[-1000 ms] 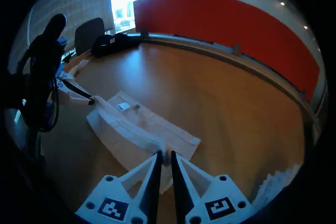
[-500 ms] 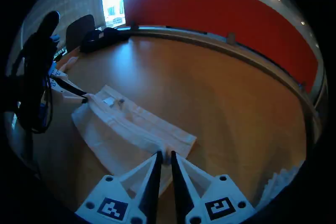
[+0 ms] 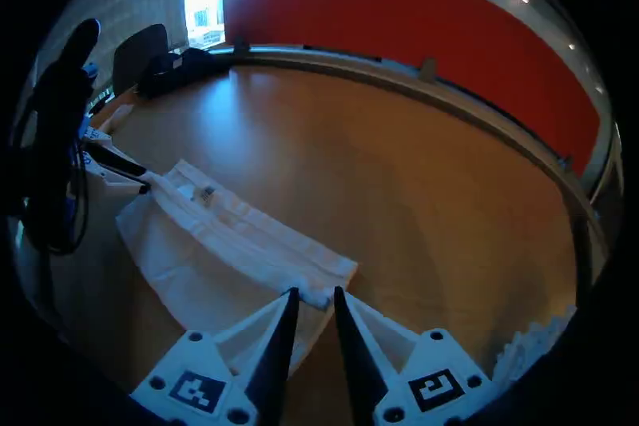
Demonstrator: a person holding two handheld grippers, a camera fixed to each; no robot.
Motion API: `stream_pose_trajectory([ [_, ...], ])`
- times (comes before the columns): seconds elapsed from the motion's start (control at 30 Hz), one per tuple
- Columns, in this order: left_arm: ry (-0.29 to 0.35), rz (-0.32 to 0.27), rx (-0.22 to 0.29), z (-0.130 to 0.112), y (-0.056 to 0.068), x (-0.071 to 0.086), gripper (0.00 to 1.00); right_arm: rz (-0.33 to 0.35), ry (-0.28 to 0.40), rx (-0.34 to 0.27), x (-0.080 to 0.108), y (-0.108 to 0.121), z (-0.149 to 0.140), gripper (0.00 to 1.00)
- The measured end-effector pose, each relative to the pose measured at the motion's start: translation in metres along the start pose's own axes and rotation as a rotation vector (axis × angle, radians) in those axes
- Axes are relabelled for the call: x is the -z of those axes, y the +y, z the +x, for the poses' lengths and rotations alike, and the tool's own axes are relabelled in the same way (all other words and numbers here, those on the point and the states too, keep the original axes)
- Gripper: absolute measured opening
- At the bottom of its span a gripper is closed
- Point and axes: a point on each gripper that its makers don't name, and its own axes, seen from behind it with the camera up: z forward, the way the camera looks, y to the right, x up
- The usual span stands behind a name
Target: Fold towel
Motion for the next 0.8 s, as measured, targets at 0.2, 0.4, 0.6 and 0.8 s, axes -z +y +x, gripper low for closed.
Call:
stream_pose_trajectory([
  [0.2,0.026,0.025,0.014,0.008,-0.011,0.004,0.75,-0.026,0.011,0.007,0.003,0.007,0.003,0.81],
  [0.4,0.045,0.047,0.025,0.011,-0.021,0.010,0.95,-0.044,0.023,-0.001,0.008,0.012,0.003,0.95],
  [0.6,0.050,0.052,0.035,0.010,-0.024,0.014,0.95,-0.045,0.029,-0.009,0.013,0.012,0.004,0.95],
  [0.8,0.050,0.049,0.039,0.006,-0.023,0.017,0.95,-0.040,0.035,-0.006,0.018,0.009,0.005,0.95],
])
